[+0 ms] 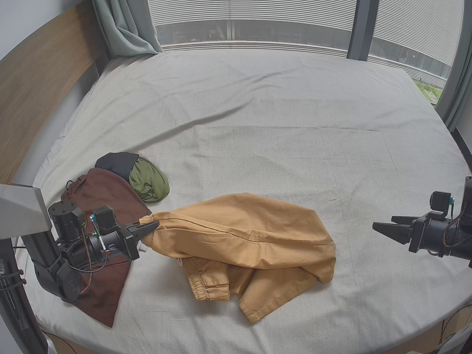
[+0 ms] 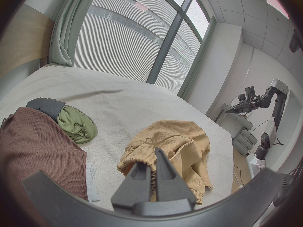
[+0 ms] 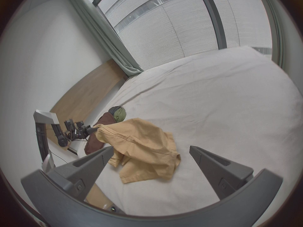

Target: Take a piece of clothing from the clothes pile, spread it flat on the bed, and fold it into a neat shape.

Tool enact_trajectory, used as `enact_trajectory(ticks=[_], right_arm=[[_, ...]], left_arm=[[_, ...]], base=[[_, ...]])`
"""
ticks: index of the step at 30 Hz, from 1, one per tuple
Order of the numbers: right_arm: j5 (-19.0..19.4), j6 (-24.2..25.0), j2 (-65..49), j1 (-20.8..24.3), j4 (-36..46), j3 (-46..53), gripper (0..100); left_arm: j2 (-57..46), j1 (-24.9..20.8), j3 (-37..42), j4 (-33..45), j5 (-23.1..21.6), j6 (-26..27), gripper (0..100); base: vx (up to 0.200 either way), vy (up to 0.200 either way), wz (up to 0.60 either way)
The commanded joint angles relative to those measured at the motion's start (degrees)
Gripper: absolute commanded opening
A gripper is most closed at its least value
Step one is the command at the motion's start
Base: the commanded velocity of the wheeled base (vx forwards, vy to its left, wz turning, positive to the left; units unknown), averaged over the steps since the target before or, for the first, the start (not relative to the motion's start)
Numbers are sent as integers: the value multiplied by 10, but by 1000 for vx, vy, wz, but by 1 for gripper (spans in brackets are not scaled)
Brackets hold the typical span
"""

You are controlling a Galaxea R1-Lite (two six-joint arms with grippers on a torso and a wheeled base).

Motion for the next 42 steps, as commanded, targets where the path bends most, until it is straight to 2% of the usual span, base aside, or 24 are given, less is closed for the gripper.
enact_trajectory(ticks=[1,4,12,18,22,32,37,42], right_arm=[[21,28,50,2,-24,9,100],[33,51,61,2,-33,8,100],[33,52,82,9,-33,2,100],[33,77,142,9,-105,14,100],[37,98,168,9,-124,18,100],[52,101,213,9,-139,15,100],[57,114,256,13,-183,18,100],[57,152,303,27,-230,18,100]], left_arm=[[5,2,-2,-1,0,0,0],[6,2,-2,-1,0,0,0],[6,4,-5,-1,0,0,0],[6,9,-7,-1,0,0,0],[6,14,-9,-1,0,0,0],[8,20,-18,-1,0,0,0],[8,25,-16,-1,0,0,0],[8,23,-16,-1,0,0,0]], base=[[0,0,0],[0,0,0],[0,0,0],[0,0,0],[0,0,0],[0,0,0],[0,0,0],[0,0,0]])
